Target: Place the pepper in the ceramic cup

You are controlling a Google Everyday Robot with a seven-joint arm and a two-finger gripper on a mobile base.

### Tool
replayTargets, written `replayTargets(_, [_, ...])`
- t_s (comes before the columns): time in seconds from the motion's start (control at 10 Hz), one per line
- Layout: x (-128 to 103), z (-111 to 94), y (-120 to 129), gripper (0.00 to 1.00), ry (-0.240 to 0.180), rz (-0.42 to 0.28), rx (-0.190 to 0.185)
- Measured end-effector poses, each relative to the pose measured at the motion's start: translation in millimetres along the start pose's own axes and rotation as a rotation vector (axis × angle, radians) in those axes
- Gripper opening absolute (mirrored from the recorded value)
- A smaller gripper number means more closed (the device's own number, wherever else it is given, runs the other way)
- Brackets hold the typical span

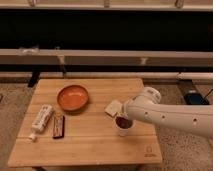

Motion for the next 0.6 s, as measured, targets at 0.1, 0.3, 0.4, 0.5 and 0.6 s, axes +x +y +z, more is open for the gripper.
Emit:
replayTargets(0.1, [2,-8,3,0.62,0.033,0.008,-0.011])
replayTargets(0.3, [6,-21,8,0.62,0.071,0.013,-0.025])
replayTargets(0.4, [11,-33,8,0.62,0.095,0.006,-0.031])
replayTargets(0.5, [16,-44,9,0.62,0.110,0.000,-0.036])
replayTargets(0.6, [21,-56,10,0.62,0.126,-0.013,-0.040])
